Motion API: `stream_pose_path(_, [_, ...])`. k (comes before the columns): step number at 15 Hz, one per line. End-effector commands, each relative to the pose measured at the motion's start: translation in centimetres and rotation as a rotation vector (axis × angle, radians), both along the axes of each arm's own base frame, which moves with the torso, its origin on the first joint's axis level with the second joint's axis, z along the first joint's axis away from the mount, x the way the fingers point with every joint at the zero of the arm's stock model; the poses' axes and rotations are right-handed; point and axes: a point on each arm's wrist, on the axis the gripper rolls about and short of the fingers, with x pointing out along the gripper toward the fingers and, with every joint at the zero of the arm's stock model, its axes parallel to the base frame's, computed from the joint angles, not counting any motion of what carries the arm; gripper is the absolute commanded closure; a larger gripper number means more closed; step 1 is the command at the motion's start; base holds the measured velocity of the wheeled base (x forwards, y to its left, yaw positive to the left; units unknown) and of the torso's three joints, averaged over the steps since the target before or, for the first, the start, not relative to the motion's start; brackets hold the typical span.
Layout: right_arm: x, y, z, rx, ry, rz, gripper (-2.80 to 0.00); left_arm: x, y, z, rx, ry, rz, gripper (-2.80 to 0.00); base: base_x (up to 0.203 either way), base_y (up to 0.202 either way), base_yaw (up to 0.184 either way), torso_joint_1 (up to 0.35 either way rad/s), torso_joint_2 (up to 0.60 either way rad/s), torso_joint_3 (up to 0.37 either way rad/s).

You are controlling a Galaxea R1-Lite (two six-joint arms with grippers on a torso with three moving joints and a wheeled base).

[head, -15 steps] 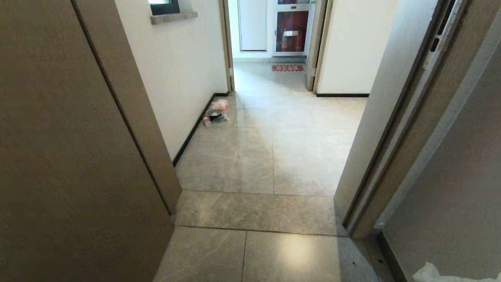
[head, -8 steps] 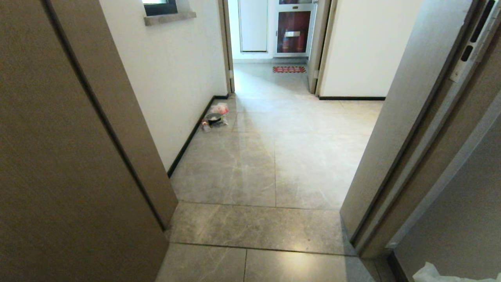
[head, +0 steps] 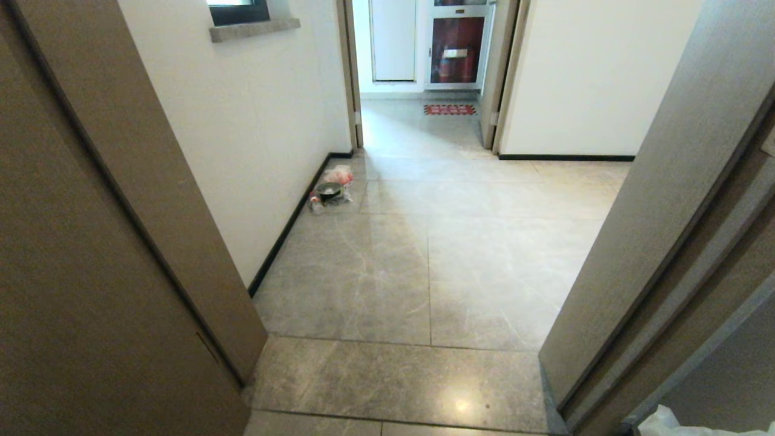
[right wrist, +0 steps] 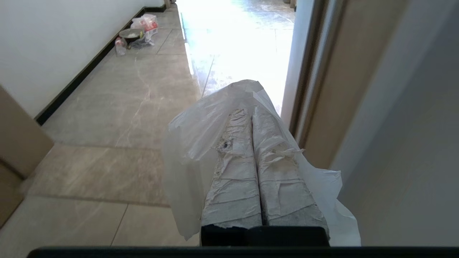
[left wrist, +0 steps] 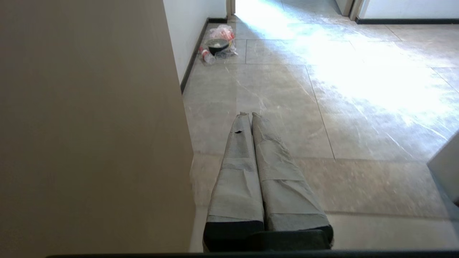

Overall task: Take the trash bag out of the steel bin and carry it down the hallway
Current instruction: Put the trash bag at the door

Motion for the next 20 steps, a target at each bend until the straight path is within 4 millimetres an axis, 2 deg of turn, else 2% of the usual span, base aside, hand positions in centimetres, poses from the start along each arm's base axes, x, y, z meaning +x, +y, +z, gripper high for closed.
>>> stream_pose_path(1, [0.00,0.00,0.01,-0.001,-0.001,0.000,0.00,0.00,0.00,0.00,0.000,-0.001,0.000,0.00,0.194,0.000,0.001,0.002,0.00,0.006])
stream_pose_path(20, [0.00,0.00,0.01,-0.001,-0.001,0.000,0.00,0.00,0.00,0.00,0.000,-0.001,0.001,0.00,0.193,0.000,0.001,0.002,0.00,0.002])
